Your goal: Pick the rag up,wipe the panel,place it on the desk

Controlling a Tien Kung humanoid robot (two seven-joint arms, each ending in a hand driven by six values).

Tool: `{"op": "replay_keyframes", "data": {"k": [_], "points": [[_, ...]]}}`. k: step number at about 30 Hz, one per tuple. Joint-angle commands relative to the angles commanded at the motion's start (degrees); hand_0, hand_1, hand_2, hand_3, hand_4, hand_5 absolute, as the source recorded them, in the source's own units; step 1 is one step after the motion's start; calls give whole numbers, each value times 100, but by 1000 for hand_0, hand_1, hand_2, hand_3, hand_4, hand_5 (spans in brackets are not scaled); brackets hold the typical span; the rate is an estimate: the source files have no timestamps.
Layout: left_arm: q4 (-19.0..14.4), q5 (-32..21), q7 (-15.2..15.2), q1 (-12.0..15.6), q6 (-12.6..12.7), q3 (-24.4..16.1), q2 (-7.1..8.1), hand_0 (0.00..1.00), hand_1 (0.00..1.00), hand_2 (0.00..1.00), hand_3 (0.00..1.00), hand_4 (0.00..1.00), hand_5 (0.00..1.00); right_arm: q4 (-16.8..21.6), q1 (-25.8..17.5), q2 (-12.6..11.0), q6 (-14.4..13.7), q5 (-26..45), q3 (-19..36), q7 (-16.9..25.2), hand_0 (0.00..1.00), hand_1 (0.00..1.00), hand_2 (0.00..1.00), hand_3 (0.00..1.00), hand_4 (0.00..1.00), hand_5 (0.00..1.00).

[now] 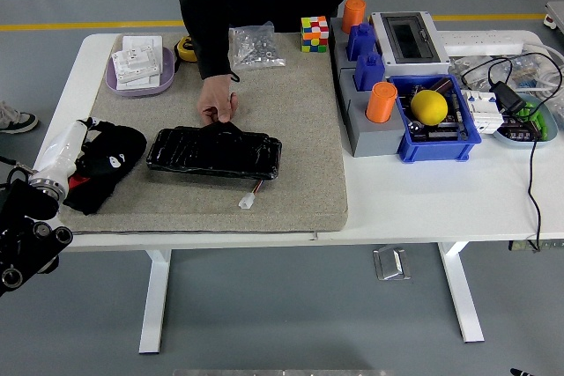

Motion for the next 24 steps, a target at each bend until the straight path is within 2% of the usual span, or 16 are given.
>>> {"op": "replay_keyframes", "data": {"k": [5, 6, 11, 12, 17, 18, 23, 24], "points": [[14, -14, -19, 21, 37, 18, 2, 398, 347, 642, 607, 615, 75, -8, -7, 3, 0, -17, -10, -9, 787, 650, 715, 652, 998, 528], [15, -19, -26, 23, 41, 26, 2, 370, 323, 620, 601, 590, 16, -11, -11, 5, 1, -17, -13, -12, 787, 650, 715, 653, 998, 529], [40, 9, -42, 37, 80, 51, -16, 370, 323, 620, 601, 590, 16, -21, -22, 9, 6, -6, -26, -15, 787, 650, 715, 653, 998, 529], [42, 16, -44, 42, 89, 54, -16, 344, 262, 606, 588, 552, 2, -22, -25, 10, 6, -4, -19, -13, 787, 650, 715, 653, 998, 529], [37, 60, -82, 48, 157, 58, -4, 344, 262, 606, 588, 552, 2, -22, -27, 5, 7, -5, -25, -9, 787, 650, 715, 653, 998, 529], [37, 64, -86, 49, 168, 53, -3, 324, 211, 587, 572, 468, 2, -21, -27, 4, 7, -6, -26, -9, 787, 650, 715, 653, 998, 528], [34, 94, -148, 58, 219, 56, -2, 324, 211, 587, 572, 468, 2, -24, -29, 10, 6, -15, -19, -8, 787, 650, 715, 653, 998, 528], [30, 96, -156, 63, 226, 48, -4, 310, 197, 576, 564, 400, 2, -24, -28, 11, 8, -17, -24, -10, 788, 651, 716, 654, 998, 529]]}}
